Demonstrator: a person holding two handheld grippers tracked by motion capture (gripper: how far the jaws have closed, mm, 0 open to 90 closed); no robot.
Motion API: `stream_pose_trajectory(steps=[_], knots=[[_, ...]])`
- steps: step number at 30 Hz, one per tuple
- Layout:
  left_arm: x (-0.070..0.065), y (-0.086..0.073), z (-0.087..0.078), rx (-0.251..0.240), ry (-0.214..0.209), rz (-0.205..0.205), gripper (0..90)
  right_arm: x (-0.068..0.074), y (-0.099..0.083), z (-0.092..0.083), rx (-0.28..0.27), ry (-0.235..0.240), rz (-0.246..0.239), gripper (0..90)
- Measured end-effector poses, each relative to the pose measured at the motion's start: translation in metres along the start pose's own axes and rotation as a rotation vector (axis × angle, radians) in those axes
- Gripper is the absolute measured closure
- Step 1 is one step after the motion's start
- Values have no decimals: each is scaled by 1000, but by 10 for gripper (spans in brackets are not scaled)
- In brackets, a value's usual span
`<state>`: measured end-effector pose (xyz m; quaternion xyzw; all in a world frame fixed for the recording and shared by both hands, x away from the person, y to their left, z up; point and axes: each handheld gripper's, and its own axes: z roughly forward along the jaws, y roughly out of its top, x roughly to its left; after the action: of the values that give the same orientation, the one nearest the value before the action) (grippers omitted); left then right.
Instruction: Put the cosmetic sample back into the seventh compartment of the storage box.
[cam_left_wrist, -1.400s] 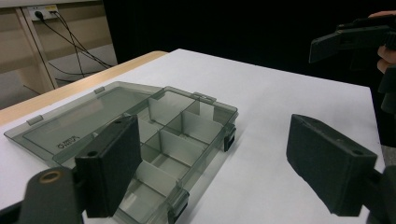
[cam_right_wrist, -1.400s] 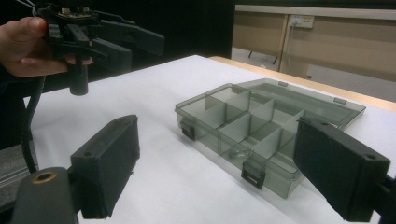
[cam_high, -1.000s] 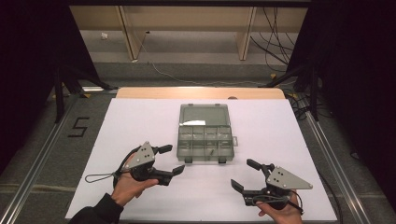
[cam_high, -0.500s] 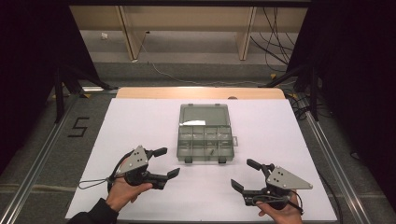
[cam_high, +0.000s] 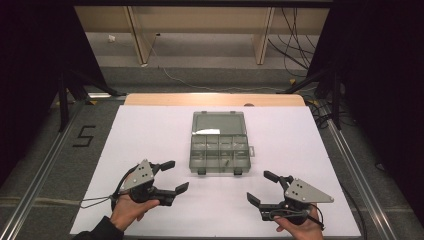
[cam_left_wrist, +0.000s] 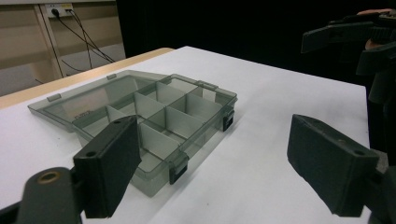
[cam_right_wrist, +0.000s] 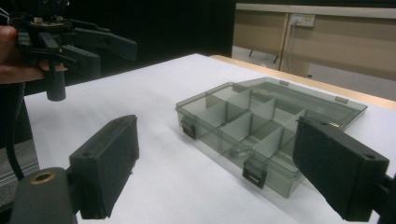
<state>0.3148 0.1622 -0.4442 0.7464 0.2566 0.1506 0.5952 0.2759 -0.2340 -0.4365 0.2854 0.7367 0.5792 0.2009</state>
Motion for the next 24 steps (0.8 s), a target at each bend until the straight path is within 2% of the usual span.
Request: stream_pose_trajectory(steps=[5,10,15,18,19,23,24], knots=[[0,-1,-3,-2,7,-9,172,0,0,2,-23,4,-5,157],[-3,-3,-6,-7,12,-21,172,1,0,2,-15,15,11,157],[-4,-5,-5,-8,7,-12,172,0,0,3,-25,18,-7,157],[-3,-4,-7,-10,16,-15,171,1,0,2,-11,11,5,157],[-2,-4,-8,-10,19,-11,172,0,0,3,-30,1,-18,157],[-2,-4,-7,-12,22,-27,164,1,0,2,-17,11,-1,157],[-2,-4,-7,-11,18,-15,164,0,0,2,-18,9,-6,157]])
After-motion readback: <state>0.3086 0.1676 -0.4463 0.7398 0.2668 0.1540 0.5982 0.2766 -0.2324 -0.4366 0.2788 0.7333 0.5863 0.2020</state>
